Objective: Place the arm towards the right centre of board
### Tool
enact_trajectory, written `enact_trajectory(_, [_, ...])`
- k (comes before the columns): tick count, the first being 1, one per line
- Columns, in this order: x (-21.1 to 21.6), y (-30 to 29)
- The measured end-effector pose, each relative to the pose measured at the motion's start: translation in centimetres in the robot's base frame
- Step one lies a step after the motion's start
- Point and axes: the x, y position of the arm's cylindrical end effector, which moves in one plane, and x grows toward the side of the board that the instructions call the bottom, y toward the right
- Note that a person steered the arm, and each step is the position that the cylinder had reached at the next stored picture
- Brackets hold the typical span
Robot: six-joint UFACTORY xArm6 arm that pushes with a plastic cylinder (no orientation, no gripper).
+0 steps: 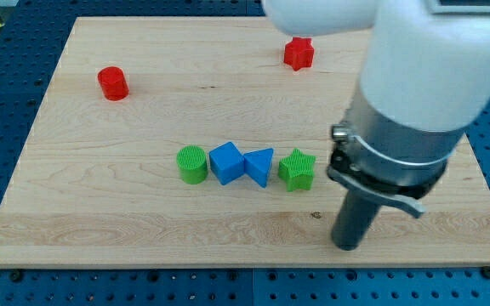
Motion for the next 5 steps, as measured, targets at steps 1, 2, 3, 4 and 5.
enact_trajectory(1, [-0.4, 2.3])
enact_trajectory(2, [-1.9, 3.7])
enact_trajectory(3, [-3.0, 4.6])
enact_trajectory(4, [-4.3, 6.6])
enact_trajectory(5, [-5.3, 8.9])
